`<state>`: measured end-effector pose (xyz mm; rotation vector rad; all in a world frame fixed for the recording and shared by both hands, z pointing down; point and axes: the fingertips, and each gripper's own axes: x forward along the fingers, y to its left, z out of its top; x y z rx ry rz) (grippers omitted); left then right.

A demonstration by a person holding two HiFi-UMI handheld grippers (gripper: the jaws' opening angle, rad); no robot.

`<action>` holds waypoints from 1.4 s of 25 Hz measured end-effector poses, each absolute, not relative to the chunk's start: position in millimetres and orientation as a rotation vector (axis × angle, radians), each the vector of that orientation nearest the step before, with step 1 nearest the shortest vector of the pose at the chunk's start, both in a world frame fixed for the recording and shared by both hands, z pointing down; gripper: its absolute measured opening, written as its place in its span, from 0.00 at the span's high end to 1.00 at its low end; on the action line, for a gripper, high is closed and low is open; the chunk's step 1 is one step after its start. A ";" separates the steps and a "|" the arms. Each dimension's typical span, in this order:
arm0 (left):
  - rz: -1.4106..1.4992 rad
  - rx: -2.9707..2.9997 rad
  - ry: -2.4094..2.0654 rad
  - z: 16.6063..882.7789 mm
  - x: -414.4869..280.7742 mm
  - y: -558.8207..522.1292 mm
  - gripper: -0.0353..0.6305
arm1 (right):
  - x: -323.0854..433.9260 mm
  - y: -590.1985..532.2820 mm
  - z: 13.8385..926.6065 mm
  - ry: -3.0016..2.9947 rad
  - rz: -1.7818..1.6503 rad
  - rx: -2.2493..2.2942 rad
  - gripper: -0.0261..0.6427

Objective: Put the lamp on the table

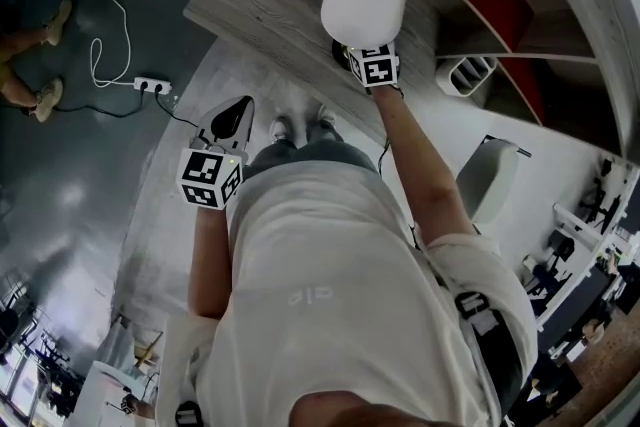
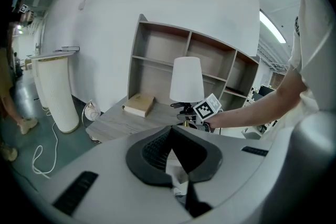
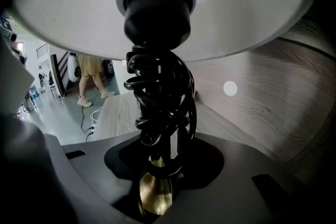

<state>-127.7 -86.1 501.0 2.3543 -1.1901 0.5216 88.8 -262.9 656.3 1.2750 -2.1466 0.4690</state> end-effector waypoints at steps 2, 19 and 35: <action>0.519 2.358 -1.184 501.3 -127.3 -84.8 0.93 | 91.1 -257.4 658.2 -2.134 0.473 1.274 0.70; 0.509 2.397 -1.099 506.2 -110.4 -75.3 0.93 | 124.4 -208.8 677.4 -2.002 0.551 1.302 0.71; 0.533 2.447 -0.978 510.2 -86.6 -66.4 0.93 | 147.4 -161.7 697.5 -1.863 0.659 1.300 0.74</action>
